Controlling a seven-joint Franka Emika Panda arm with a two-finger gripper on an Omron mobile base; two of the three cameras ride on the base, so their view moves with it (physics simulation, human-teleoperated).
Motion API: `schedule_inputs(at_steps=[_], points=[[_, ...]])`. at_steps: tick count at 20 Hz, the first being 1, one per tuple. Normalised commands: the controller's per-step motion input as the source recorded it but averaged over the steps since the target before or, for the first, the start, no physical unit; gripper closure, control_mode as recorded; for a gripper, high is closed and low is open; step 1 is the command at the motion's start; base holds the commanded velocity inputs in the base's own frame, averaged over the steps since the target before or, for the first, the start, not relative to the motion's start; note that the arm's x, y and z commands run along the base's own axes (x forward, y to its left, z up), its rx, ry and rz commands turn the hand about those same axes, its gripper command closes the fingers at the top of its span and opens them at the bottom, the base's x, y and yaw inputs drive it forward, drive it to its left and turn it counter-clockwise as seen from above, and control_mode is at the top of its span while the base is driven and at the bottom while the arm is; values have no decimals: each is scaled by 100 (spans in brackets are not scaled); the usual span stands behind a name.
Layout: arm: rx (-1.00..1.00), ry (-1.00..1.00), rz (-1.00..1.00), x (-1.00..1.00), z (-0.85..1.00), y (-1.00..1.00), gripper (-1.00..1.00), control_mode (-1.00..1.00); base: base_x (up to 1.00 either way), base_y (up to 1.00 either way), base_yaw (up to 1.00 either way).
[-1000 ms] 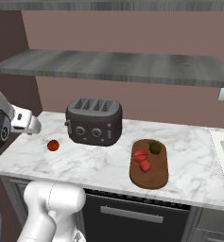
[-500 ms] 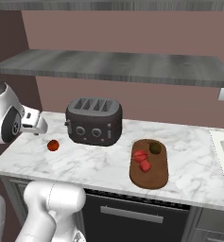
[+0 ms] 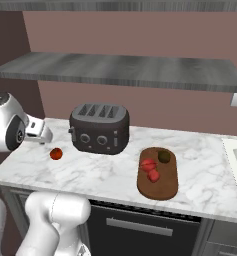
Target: Place the avocado, onion, tomato, and bell pepper on the cutting board.
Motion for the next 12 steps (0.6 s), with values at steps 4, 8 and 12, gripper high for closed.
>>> schedule_inputs(at_steps=[4,8,12], points=[[0,1,-3,42,0,7,-100,-100,0,0,0],[0,7,-1,48,-1,4,-100,-100,0,0,0],[0,8,0,45,-14,10,-100,-100,0,0,0]])
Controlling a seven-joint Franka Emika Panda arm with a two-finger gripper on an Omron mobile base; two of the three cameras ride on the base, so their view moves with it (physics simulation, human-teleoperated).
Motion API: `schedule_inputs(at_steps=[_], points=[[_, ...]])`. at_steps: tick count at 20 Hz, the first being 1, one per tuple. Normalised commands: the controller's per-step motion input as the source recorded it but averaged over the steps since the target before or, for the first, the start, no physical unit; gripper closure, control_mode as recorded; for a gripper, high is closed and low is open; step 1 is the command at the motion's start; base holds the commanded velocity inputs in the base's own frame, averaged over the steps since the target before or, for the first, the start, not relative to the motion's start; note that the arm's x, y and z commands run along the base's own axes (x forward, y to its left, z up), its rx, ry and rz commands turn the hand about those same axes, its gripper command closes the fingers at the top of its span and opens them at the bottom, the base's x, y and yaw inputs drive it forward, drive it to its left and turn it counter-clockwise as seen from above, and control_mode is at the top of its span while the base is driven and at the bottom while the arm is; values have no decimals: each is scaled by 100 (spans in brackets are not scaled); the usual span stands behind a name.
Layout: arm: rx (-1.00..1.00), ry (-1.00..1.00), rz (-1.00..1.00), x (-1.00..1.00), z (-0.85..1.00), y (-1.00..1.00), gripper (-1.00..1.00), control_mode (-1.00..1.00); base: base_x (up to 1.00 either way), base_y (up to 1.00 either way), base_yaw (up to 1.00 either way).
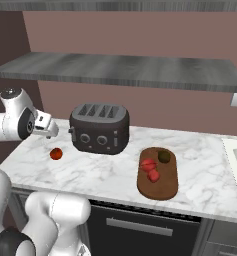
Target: Place the avocado, onion, tomato, and bell pepper on the cutting board.
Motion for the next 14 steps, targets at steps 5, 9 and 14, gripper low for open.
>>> schedule_inputs(at_steps=[5,9,14], points=[[0,6,0,35,-22,19,-100,-100,0,0,0],[0,2,0,35,-26,22,-100,-100,0,0,0],[0,0,0,35,-30,19,-100,-100,0,0,0]])
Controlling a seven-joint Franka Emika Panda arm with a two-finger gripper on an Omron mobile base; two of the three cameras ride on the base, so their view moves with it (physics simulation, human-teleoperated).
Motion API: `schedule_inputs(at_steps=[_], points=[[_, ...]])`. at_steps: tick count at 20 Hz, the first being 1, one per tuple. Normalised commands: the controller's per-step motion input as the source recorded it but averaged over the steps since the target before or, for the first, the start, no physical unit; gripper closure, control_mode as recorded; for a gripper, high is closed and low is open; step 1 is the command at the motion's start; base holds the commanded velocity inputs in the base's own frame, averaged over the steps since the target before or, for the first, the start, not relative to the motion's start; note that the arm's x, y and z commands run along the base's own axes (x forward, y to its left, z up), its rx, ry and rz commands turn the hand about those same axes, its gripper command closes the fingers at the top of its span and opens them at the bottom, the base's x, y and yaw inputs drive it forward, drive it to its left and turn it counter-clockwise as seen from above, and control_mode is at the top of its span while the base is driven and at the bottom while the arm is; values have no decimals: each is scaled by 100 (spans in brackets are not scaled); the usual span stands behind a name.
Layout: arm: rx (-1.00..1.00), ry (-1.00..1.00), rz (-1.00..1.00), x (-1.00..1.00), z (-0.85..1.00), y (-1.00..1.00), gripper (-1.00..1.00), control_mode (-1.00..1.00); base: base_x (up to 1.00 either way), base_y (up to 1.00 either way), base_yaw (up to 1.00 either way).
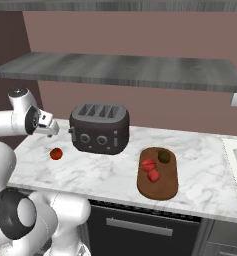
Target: Place the avocado, onion, tomato, and bell pepper on the cutting board.
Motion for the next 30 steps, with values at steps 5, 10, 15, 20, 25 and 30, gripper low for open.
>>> schedule_inputs(at_steps=[5,10,15,20,25,30], points=[[0,0,0,29,-26,5,-100,-100,0,0,0],[0,0,0,18,-16,0,-100,-100,0,0,0],[0,0,0,9,-17,0,-100,-100,0,0,0],[0,0,0,11,-23,0,-100,-100,0,0,0],[0,1,0,13,-25,0,-100,-100,0,0,0],[0,3,0,19,-28,0,-100,-100,0,0,0]])
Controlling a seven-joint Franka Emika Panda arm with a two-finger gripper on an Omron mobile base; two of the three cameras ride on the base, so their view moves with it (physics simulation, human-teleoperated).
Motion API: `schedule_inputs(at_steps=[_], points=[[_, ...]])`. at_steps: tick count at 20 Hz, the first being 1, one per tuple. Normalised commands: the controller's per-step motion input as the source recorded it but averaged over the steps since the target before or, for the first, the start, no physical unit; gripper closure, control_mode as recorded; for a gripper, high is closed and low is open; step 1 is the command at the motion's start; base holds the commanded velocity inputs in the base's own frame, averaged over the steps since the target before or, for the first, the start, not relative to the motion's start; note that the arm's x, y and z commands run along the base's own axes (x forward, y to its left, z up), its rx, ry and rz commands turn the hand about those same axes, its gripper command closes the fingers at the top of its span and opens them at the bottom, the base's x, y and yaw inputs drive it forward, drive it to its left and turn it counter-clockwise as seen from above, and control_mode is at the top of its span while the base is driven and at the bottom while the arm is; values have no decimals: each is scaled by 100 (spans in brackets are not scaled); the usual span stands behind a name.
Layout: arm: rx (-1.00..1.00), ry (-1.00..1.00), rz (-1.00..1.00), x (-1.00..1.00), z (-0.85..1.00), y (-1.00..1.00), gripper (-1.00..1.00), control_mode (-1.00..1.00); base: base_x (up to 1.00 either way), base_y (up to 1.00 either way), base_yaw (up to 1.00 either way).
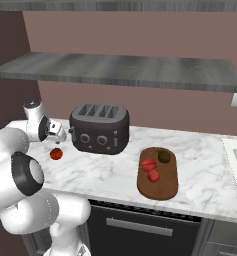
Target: Place the avocado, onion, tomato, and bell pepper on the cutting board.
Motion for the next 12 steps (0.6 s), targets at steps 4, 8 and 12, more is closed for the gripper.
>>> schedule_inputs(at_steps=[4,8,12], points=[[0,4,0,17,-27,0,-100,-100,0,0,0],[0,3,0,10,-26,0,-100,-100,0,0,0],[0,1,0,0,-24,0,-100,-100,0,0,0]])
